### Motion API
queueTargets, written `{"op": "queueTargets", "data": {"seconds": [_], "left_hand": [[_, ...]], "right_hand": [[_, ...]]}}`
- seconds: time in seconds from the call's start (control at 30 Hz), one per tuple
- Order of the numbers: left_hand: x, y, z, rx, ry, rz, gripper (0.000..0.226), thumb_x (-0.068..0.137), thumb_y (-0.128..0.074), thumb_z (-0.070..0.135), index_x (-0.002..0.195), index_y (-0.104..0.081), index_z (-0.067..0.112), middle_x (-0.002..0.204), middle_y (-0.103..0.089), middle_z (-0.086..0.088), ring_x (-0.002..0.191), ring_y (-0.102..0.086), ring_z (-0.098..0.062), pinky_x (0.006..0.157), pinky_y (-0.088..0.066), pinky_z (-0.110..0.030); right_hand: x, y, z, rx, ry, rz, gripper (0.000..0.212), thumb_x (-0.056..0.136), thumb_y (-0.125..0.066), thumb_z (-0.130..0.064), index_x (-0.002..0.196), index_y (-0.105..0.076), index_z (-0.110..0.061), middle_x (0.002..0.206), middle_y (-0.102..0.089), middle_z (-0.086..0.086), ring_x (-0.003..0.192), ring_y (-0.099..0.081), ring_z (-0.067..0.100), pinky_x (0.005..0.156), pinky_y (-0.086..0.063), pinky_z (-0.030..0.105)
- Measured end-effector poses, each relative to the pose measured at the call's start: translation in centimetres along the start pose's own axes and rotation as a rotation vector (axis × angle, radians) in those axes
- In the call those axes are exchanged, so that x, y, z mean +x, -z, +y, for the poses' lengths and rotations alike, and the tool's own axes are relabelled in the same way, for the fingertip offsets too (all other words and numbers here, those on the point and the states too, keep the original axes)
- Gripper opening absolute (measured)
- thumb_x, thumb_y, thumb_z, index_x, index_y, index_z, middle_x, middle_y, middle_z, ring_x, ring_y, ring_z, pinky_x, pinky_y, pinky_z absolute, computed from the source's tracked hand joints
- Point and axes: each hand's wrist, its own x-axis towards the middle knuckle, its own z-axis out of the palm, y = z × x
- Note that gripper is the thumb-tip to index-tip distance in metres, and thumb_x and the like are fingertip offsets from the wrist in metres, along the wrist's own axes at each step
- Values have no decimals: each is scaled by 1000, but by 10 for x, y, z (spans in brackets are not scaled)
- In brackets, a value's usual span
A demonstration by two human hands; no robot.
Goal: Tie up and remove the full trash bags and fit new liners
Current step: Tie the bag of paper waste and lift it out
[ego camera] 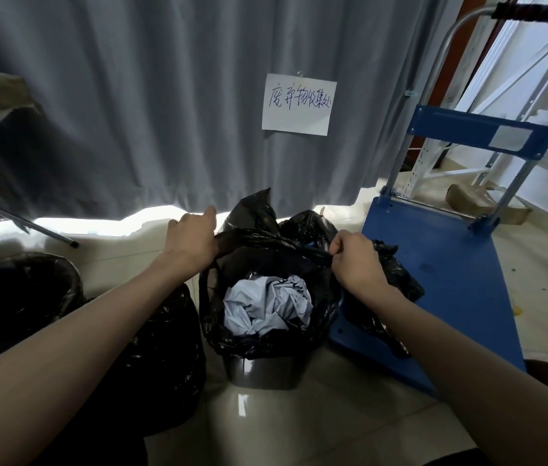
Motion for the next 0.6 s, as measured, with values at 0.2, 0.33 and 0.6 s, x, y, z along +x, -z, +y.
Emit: {"op": "queueTargets", "data": {"seconds": [0.2,0.33,0.6], "left_hand": [[-25,15,12,80,-185,-65,17,85,-60,29,95,-50,21,98,-65,-4,100,-57,-29,78,-34,-38],[-47,23,22,12,-429,-337,23,73,-74,46,77,-58,30,87,-68,9,91,-63,-15,72,-37,-29],[-91,10,26,173,-644,-439,35,68,-73,56,85,-63,27,89,-68,6,91,-62,-17,88,-36,-34]], "right_hand": [[-23,1,-8,-96,233,-163,14,90,-53,-9,82,-62,-15,96,-58,4,81,-60,22,76,-54,41],[-38,-7,-20,-232,406,-405,14,88,-53,-21,78,-63,-19,83,-67,1,83,-60,21,77,-53,37],[-53,-9,-9,-662,613,-546,7,85,-63,-24,84,-57,-27,99,-65,-4,104,-51,19,84,-30,35]]}}
